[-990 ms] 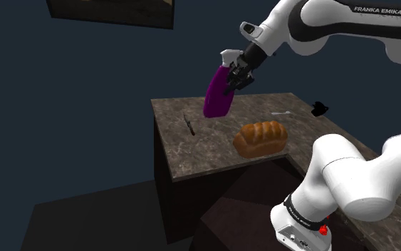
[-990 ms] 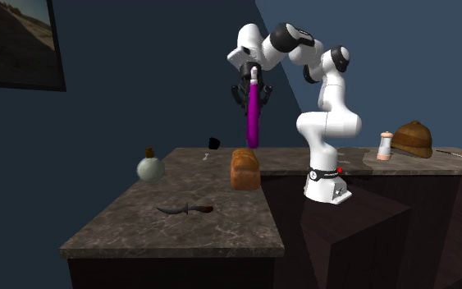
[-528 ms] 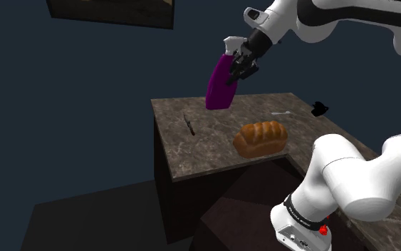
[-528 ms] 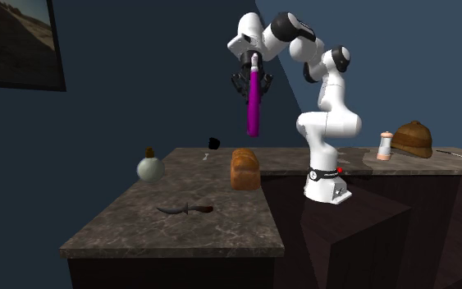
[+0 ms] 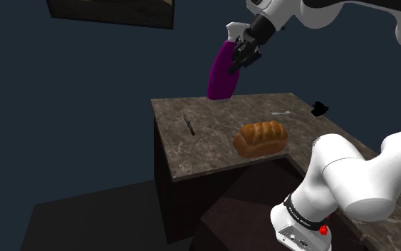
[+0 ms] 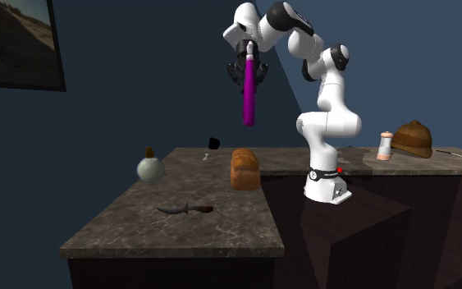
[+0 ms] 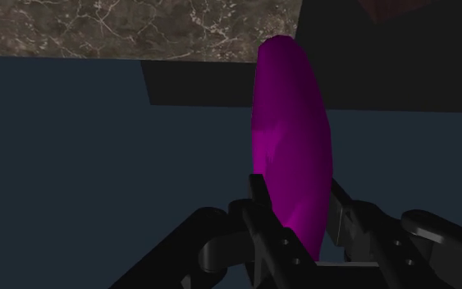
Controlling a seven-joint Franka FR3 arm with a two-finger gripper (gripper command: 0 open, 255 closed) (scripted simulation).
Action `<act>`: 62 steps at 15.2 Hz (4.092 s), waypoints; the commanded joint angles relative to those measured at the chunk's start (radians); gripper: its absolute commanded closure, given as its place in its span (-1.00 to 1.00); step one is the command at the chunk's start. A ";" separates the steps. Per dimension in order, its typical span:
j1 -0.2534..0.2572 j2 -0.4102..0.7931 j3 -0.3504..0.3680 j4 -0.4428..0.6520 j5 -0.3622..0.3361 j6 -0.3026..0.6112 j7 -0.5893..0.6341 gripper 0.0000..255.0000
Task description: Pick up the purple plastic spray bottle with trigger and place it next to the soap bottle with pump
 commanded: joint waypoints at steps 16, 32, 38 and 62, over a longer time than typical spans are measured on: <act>0.549 0.552 -0.948 0.509 0.284 -0.138 -0.528 1.00; 1.441 -0.086 -1.560 1.326 -0.206 -0.356 -0.399 1.00; 1.388 -0.075 -1.554 1.198 -0.199 -0.263 -0.420 1.00; 1.317 -0.131 -1.587 0.922 -0.226 0.011 -0.490 1.00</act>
